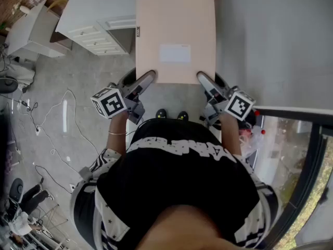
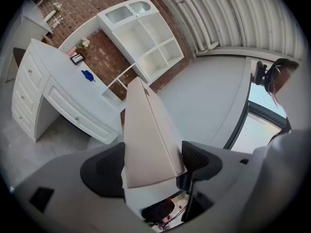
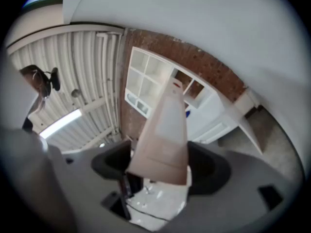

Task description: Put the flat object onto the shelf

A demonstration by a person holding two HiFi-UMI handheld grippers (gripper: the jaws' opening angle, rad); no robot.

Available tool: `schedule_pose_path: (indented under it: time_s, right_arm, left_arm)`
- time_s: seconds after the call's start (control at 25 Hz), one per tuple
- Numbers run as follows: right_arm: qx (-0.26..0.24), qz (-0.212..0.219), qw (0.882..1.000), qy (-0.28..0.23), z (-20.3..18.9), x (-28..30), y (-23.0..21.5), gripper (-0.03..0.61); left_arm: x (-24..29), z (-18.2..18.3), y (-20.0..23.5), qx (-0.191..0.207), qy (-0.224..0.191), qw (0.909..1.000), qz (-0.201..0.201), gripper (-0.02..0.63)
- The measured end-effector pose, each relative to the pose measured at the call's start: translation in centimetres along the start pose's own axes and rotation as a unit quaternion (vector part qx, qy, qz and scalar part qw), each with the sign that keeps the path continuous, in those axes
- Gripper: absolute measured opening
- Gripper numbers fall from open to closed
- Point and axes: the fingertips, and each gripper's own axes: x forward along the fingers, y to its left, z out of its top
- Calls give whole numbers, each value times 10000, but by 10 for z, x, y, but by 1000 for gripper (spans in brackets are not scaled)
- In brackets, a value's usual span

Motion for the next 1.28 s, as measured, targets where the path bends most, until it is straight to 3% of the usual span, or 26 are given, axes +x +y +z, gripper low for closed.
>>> schedule_pose_path:
  time_s: [0.84, 1.28]
  right_arm:
    - [61, 37, 10000, -11, 4, -2, -1, 364]
    - [66, 157, 9998, 114, 13, -23, -15, 364]
  left_arm:
    - [0, -2, -6, -41, -121, 9999, 111, 379]
    - [13, -21, -21, -27, -273, 9994, 225, 379]
